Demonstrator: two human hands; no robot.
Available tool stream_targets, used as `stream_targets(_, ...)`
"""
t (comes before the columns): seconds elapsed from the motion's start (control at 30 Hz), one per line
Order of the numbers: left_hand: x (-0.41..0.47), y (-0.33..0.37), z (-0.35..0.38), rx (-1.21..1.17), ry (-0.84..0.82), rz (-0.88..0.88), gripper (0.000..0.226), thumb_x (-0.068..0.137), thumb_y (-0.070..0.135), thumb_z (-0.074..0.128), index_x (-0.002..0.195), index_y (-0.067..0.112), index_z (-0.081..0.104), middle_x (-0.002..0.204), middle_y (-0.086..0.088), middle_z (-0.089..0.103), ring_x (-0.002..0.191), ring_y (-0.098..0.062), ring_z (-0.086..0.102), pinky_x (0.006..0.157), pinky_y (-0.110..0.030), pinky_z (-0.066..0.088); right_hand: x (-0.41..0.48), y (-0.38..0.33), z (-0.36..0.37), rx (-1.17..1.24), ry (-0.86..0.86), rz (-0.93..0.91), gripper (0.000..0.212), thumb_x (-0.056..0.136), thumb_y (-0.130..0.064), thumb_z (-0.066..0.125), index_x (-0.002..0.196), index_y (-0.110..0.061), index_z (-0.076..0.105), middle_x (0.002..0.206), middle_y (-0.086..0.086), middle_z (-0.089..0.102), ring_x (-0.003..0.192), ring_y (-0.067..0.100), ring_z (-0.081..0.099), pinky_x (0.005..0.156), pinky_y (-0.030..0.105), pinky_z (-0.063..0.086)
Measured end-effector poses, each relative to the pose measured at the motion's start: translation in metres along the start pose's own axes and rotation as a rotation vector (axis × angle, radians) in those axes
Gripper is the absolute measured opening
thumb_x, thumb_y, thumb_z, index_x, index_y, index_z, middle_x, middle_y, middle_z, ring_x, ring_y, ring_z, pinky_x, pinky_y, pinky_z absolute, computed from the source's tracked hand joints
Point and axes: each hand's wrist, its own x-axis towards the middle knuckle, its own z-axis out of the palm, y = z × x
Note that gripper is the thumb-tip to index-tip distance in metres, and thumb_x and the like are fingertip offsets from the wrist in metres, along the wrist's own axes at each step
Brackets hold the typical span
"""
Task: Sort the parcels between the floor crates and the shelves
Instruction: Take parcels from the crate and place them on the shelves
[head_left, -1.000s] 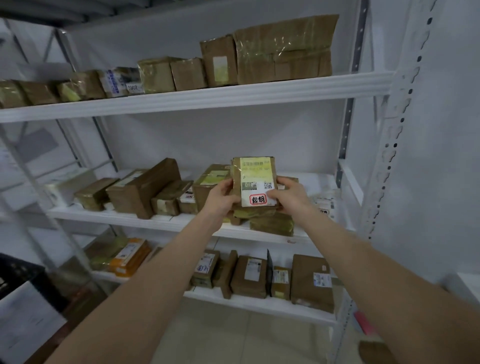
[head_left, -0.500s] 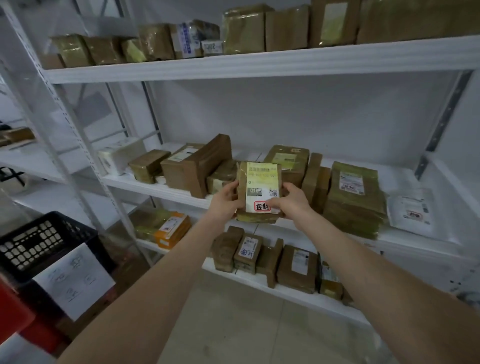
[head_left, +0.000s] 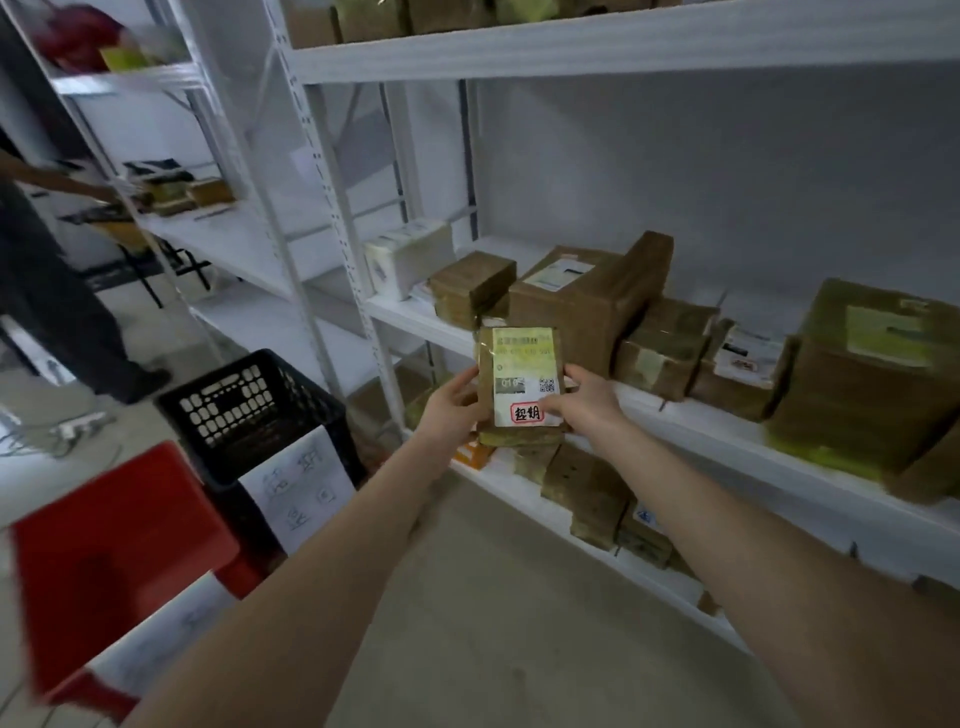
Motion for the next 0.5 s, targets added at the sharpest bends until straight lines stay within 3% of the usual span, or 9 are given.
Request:
stream_targets(0.03, 0.005, -0.004, -0.017, -0.011, 0.027, -0.002, 0.066, 0.086, -0.003, 0.061, 0.144, 0.020, 0.039, 0.121, -0.007, 0.064, 0.093, -0.018, 0.067, 0.073, -0.031, 0.058, 0.009, -0.005, 0.018, -0.008, -0.030, -0.015, 0.065, 0.080, -0.005, 0.070, 0.139, -0.018, 0.046, 0.125, 0.007, 0.062, 0.106, 0.021, 0.062, 0.090, 0.039, 0.053)
stream_targets(0.13, 0.017, -0.015, -0.065, -0.067, 0.138, -0.015, 0.066, 0.087, -0.006, 0.058, 0.145, 0.018, 0.037, 0.118, -0.008, 0.062, 0.086, -0.018, 0.066, 0.057, -0.022, 0.056, 0.033, -0.019, 0.073, -0.033, -0.123, -0.061, 0.061, 0.080, -0.005, 0.069, 0.136, -0.019, 0.049, 0.125, 0.003, 0.063, 0.097, 0.016, 0.062, 0.082, 0.032, 0.054)
stream_targets(0.23, 0.028, -0.026, -0.114, -0.058, 0.240, -0.023, 0.066, 0.089, -0.002, 0.059, 0.146, 0.019, 0.035, 0.117, -0.006, 0.062, 0.089, -0.017, 0.066, 0.067, -0.026, 0.058, 0.056, -0.031, 0.130, -0.063, -0.208, -0.081, 0.056, 0.081, -0.004, 0.069, 0.132, -0.018, 0.052, 0.121, 0.004, 0.065, 0.085, 0.012, 0.060, 0.063, 0.020, 0.051)
stream_targets(0.3, 0.036, -0.035, -0.146, -0.059, 0.293, -0.032, 0.065, 0.088, -0.001, 0.061, 0.145, 0.022, 0.038, 0.106, 0.001, 0.065, 0.082, -0.011, 0.067, 0.069, -0.027, 0.058, 0.073, -0.037, 0.169, -0.043, -0.281, -0.076, 0.056, 0.081, 0.001, 0.068, 0.132, -0.014, 0.052, 0.120, 0.008, 0.065, 0.084, 0.013, 0.063, 0.055, 0.016, 0.050)
stream_targets(0.43, 0.051, -0.045, -0.211, -0.079, 0.407, -0.074, 0.068, 0.086, 0.002, 0.065, 0.145, 0.024, 0.038, 0.096, 0.008, 0.064, 0.079, -0.006, 0.068, 0.059, -0.020, 0.055, 0.108, -0.053, 0.249, -0.035, -0.441, -0.081, 0.070, 0.080, 0.006, 0.066, 0.143, -0.011, 0.039, 0.129, 0.010, 0.059, 0.102, 0.024, 0.064, 0.070, 0.028, 0.056)
stream_targets(0.5, 0.062, -0.047, -0.244, -0.084, 0.462, -0.107, 0.070, 0.086, 0.003, 0.065, 0.145, 0.026, 0.036, 0.099, 0.007, 0.065, 0.082, -0.007, 0.069, 0.061, -0.019, 0.055, 0.125, -0.061, 0.287, -0.051, -0.508, -0.104, 0.069, 0.080, 0.004, 0.067, 0.142, -0.012, 0.041, 0.129, 0.009, 0.060, 0.099, 0.020, 0.064, 0.072, 0.028, 0.054)
